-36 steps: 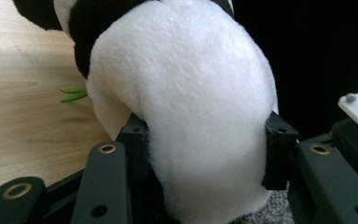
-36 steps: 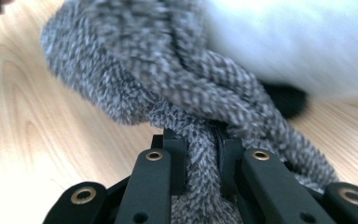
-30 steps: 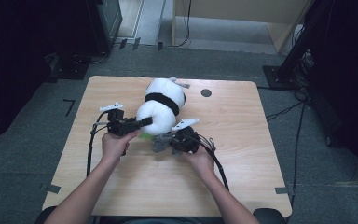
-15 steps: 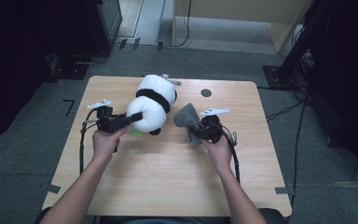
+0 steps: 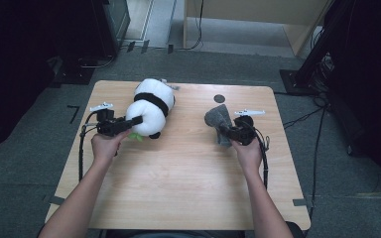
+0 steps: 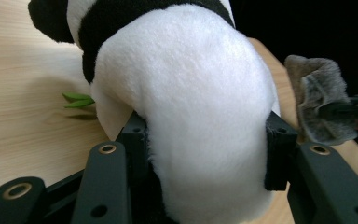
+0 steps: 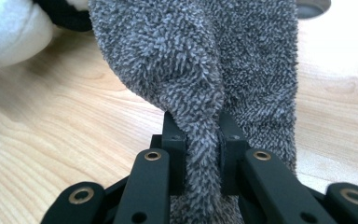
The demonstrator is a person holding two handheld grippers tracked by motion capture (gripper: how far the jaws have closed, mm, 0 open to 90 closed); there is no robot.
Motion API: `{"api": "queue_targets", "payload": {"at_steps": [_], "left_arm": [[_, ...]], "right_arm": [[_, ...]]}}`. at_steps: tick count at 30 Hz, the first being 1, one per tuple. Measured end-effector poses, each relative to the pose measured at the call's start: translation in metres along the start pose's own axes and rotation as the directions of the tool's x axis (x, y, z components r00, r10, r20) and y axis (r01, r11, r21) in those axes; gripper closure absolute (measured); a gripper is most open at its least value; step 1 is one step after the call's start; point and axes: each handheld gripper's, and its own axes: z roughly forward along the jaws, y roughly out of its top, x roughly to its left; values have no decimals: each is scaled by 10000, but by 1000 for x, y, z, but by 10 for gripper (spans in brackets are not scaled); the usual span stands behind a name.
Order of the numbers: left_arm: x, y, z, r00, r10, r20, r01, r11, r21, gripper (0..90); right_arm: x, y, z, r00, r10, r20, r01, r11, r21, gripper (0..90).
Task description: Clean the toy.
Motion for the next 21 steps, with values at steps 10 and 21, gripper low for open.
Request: {"api": "queue_targets", "payload": {"at_steps": [10, 21], "left_arm": [[25, 1, 0, 9971, -57, -762, 62, 10000, 61, 489], [34, -3, 2, 9943, 549, -910, -522, 9981, 320, 385]], "right_arm": [[-20, -5, 15, 9987, 315, 389, -330, 9988, 373, 778], [-24, -12, 34, 9992, 122, 376, -148, 9975, 695, 625]]}}
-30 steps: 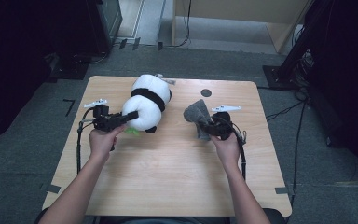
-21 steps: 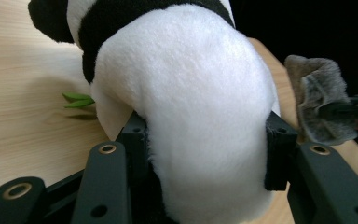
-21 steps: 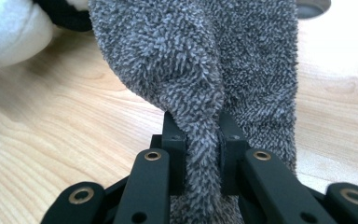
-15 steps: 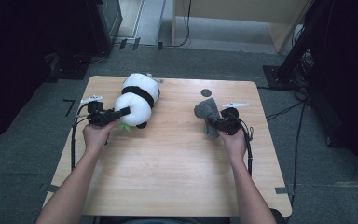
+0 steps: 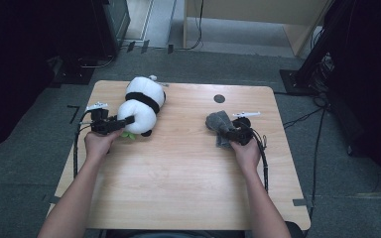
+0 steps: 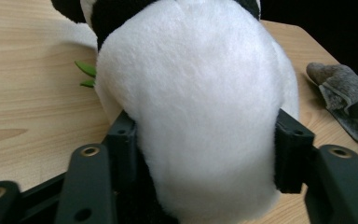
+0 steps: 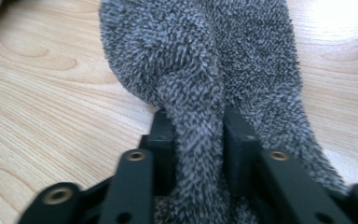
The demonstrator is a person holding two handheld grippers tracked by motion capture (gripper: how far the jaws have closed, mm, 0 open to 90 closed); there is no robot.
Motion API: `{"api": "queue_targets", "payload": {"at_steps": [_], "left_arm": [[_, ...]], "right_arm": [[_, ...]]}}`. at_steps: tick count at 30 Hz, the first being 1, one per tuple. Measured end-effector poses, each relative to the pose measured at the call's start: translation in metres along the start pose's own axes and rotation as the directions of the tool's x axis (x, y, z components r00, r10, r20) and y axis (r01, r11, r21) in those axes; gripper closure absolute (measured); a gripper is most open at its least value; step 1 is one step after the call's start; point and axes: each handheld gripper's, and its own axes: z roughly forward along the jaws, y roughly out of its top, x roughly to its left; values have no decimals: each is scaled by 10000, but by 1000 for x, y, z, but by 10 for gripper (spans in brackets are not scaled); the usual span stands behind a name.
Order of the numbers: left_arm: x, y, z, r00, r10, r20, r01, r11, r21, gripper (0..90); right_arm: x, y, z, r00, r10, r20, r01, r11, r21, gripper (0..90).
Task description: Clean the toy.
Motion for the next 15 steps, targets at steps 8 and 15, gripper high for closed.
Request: {"api": "queue_targets", "payload": {"at_steps": [8, 15], "left_arm": [[-2, 0, 1, 9990, 448, -60, -447, 9990, 74, 205], [-5, 3, -2, 9982, 595, -81, -592, 9974, 416, 163]], "right_arm": [[1, 0, 2, 9998, -162, 86, 164, 9996, -219, 438], [4, 1, -2, 9991, -267, 340, 274, 9994, -196, 390]]}}
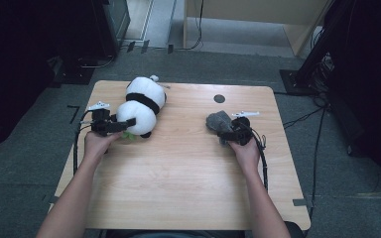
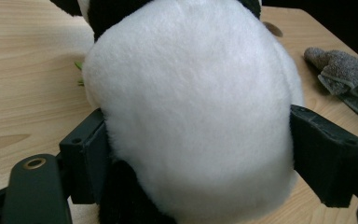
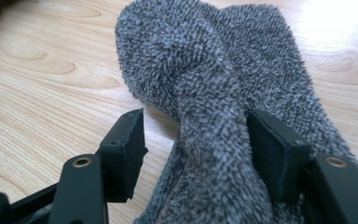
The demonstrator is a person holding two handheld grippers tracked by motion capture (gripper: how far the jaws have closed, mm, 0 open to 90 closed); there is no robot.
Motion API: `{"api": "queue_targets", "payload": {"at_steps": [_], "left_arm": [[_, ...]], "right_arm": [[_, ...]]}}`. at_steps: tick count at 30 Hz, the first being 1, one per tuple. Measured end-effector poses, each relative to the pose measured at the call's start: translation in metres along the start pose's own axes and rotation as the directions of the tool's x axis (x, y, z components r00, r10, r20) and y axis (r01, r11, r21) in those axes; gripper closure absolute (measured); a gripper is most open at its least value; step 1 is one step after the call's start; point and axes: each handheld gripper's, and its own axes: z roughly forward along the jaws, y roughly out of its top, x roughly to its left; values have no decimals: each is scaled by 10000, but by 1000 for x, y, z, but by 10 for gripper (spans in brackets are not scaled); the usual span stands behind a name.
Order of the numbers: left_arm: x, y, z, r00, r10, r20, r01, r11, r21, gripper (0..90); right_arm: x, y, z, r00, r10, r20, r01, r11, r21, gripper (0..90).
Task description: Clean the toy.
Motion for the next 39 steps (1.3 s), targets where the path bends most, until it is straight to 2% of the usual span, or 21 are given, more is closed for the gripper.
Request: {"api": "queue_targets", "payload": {"at_steps": [9, 12, 13, 15, 16, 17, 19, 24, 26, 32, 36, 39], "left_arm": [[-4, 3, 0, 9995, 249, -175, -244, 9993, 287, 146], [-7, 4, -1, 9987, 466, -218, -455, 9978, 488, 129], [-7, 4, -1, 9987, 466, -218, -455, 9978, 488, 107], [-9, 7, -1, 9979, 444, -466, -426, 9984, 384, 4], [-9, 7, -1, 9979, 444, -466, -426, 9984, 384, 0], [-10, 8, -4, 9965, 494, -680, -476, 9985, 280, 0], [-11, 9, -10, 9956, 635, -689, -627, 9979, 145, 0], [-13, 10, -20, 9962, 602, -629, -610, 9981, -108, 0], [-16, 9, -23, 9950, 793, -604, -798, 9968, -65, 0], [-23, 2, -29, 9947, 935, -435, -928, 9955, 175, 0], [-34, -5, -34, 9893, 1446, -176, -1437, 9886, 456, 0], [-40, -8, -37, 9851, 1721, 2, -1719, 9840, 479, 0]], "right_arm": [[-1, 1, -8, 9999, 61, 132, -57, 9996, -269, 368], [-1, 2, -10, 10000, 38, 87, -36, 9996, -287, 368], [-1, 2, -11, 10000, 11, 75, -9, 9996, -290, 368], [0, 2, -11, 10000, -50, -6, 50, 9997, -250, 366], [0, 2, -11, 10000, -50, -6, 50, 9997, -250, 366], [0, 1, -12, 9999, -101, 7, 101, 9997, -219, 361], [0, 0, -13, 9999, -129, 12, 129, 9995, -288, 354], [1, 0, -21, 9999, -122, -47, 120, 9989, -450, 338], [4, 0, -26, 9998, -157, -99, 151, 9984, -546, 327], [13, -3, -38, 9994, -327, -127, 318, 9970, -699, 311], [17, -6, -45, 9990, -432, -66, 426, 9967, -690, 307], [20, -10, -50, 9989, -453, -101, 446, 9967, -676, 307]]}}
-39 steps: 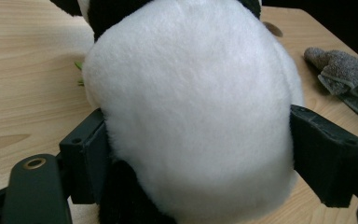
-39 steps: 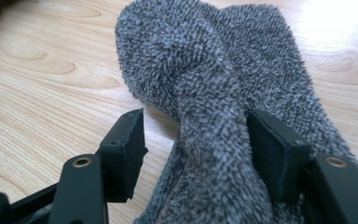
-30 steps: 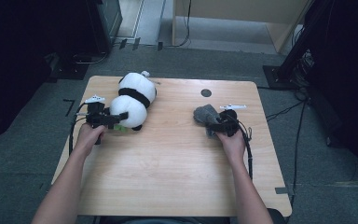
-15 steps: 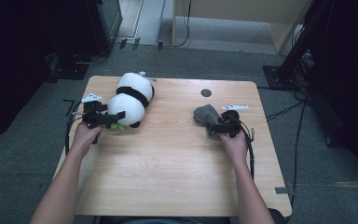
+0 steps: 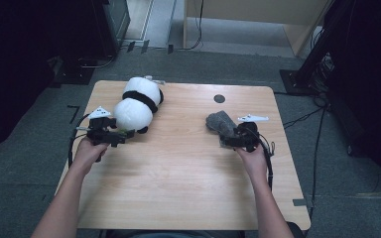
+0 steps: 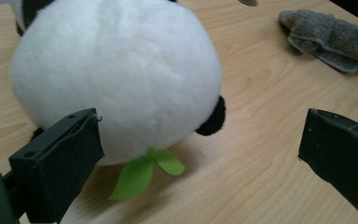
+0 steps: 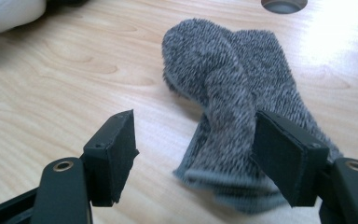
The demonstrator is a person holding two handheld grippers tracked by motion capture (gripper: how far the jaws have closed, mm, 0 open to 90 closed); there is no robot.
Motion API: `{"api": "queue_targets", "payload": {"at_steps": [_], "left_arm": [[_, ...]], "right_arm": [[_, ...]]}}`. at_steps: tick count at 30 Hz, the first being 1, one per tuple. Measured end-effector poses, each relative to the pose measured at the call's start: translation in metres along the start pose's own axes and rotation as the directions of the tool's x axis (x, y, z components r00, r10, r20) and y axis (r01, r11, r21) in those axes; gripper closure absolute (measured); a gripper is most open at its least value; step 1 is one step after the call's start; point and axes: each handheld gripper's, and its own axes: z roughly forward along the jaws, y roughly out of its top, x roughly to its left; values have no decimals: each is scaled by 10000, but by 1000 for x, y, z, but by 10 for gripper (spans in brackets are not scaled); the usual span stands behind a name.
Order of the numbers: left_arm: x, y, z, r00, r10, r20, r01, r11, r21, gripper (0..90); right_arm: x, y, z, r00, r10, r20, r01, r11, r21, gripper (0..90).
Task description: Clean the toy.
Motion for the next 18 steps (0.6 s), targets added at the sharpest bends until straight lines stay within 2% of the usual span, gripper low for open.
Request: {"api": "queue_targets", "payload": {"at_steps": [3, 9, 13, 18], "left_arm": [[-6, -2, -3, 9997, 88, 222, -86, 9999, -91, 0], [-16, -5, -5, 9984, 381, 420, -374, 9992, -169, 0], [-29, -11, -5, 9966, 497, 657, -488, 9987, -153, 0], [-41, -17, -2, 9953, 770, 583, -772, 9970, 12, 0]], "right_arm": [[3, -5, -7, 9999, 102, -50, -103, 9999, -27, 307], [7, -13, -17, 9998, 9, -189, -12, 9999, -167, 307], [19, -22, -21, 9990, -228, -381, 218, 9994, -255, 307], [32, -27, -22, 9972, -471, -582, 451, 9984, -355, 306]]}}
